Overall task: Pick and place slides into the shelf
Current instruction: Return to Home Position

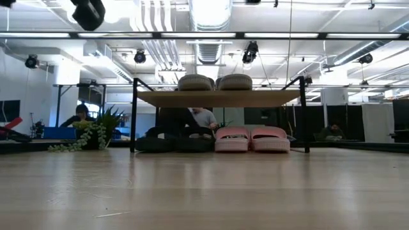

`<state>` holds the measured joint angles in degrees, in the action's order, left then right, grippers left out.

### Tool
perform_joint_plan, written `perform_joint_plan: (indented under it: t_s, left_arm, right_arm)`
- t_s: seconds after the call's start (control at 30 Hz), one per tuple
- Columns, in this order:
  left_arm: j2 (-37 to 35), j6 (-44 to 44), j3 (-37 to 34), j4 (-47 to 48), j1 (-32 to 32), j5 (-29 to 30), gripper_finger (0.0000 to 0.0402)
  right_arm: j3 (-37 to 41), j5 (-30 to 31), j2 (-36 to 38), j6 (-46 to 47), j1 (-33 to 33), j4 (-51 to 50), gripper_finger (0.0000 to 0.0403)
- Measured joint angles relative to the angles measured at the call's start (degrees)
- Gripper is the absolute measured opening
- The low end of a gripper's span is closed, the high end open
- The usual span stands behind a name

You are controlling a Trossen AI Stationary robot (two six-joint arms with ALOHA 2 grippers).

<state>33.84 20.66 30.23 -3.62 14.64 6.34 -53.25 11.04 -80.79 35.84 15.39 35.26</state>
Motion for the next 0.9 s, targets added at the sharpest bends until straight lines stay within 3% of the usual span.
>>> perform_joint_plan:
  t_s: [0.07,0.2,0.3,0.4,0.5,0.67,0.9]
  left_arm:
    - [-0.81,-0.01,-0.96,0.16,-5.08,-4.69,0.0051]
    - [-3.22,0.54,-3.5,0.38,-12.62,-12.83,0.0051]
    - [-5.43,2.36,-5.95,0.18,-14.47,-13.88,0.0051]
    - [-7.89,4.14,-8.37,2.17,-14.72,-13.03,0.0051]
    - [-11.69,6.08,-10.16,6.24,-14.7,-10.28,0.0051]
    - [-18.32,5.52,-11.11,13.94,-14.7,-2.08,0.0051]
    - [-24.13,3.91,-11.09,14.82,-14.7,9.53,0.0051]
  right_arm:
    - [4.75,-4.33,0.54,-0.92,-3.63,5.93,0.0013]
    - [12.04,-4.72,6.14,-2.15,-7.77,6.94,0.0013]
    - [16.07,-2.72,10.85,-3.7,-7.69,5.43,0.0013]
    - [19.16,1.96,17.19,-3.13,-6.08,-2.15,0.0013]
    - [22.44,5.32,23.45,-1.04,-4.11,-6.45,0.0013]
    - [27.09,5.48,31.34,-1.7,-1.37,-6.12,0.0013]
    - [36.18,4.38,42.4,-2.39,-2.02,-6.31,0.0013]
